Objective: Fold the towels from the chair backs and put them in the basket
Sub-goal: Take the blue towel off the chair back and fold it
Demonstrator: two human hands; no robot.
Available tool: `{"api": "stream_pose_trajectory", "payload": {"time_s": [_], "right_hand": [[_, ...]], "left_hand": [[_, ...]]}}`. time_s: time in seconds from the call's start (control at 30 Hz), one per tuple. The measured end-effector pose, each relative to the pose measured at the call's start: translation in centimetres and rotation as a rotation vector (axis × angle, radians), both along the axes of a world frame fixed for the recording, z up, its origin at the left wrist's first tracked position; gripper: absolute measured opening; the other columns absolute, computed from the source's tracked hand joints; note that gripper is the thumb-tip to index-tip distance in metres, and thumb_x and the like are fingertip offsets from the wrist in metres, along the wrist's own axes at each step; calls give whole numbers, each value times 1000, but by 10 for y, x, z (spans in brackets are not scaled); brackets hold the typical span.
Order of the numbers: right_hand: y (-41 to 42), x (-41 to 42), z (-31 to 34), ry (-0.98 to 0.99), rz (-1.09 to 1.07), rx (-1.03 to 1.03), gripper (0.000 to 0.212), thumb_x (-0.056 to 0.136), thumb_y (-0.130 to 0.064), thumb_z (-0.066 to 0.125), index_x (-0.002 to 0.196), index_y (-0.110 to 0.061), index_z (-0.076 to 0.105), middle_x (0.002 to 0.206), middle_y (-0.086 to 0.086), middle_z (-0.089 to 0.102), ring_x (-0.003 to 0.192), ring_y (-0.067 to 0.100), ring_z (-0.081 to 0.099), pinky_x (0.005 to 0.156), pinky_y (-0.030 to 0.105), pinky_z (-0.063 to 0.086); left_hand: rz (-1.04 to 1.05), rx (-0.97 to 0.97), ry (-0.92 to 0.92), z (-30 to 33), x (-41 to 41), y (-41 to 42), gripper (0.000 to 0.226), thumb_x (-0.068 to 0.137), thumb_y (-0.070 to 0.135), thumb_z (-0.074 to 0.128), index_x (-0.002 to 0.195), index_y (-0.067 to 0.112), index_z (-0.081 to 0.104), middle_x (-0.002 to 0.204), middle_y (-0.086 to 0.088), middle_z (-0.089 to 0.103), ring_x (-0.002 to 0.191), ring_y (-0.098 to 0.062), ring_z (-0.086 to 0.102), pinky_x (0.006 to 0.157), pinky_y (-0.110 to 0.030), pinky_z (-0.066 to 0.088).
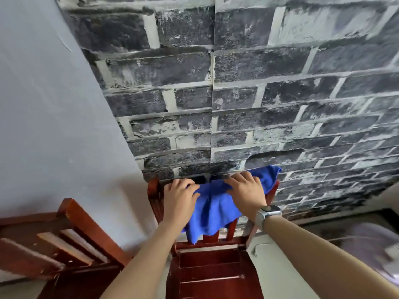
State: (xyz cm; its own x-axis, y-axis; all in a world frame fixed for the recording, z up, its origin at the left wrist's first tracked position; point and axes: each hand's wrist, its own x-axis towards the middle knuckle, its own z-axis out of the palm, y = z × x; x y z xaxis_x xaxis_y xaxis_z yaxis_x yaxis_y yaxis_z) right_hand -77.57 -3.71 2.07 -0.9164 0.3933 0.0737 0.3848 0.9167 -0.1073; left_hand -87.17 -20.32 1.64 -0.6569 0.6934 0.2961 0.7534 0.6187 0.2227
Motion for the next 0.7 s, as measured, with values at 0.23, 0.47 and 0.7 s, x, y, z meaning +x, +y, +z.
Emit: {"api": "stream_pose_trajectory", "payload": {"time_s": [0.23, 0.47, 0.7], "right_hand": [[-16, 50, 4, 386, -60, -253, 11, 81, -3, 59, 89, -2, 68, 86, 13, 69, 86, 33, 63, 75, 42, 49], [-22, 144, -17, -103, -99, -637, 17, 88, -13, 49, 90, -21, 63, 72, -4, 61, 71, 20, 53, 66, 26, 39], [-13, 210, -27, -214, -204, -687, 16, 89, -18, 54, 89, -8, 67, 85, 11, 67, 78, 24, 56, 72, 32, 40]], "left_hand": [[-208, 277, -124, -10, 29, -16, 11, 78, 10, 57, 82, 6, 66, 82, -6, 69, 78, -24, 66, 76, -28, 38], [-264, 90, -476, -25, 88, -53, 10, 94, 26, 41, 97, 24, 50, 88, 4, 64, 77, -21, 58, 68, -34, 43], [-155, 43, -540, -34, 123, -46, 12, 96, 27, 38, 99, 20, 49, 90, -2, 64, 86, -30, 58, 67, -33, 37]]}}
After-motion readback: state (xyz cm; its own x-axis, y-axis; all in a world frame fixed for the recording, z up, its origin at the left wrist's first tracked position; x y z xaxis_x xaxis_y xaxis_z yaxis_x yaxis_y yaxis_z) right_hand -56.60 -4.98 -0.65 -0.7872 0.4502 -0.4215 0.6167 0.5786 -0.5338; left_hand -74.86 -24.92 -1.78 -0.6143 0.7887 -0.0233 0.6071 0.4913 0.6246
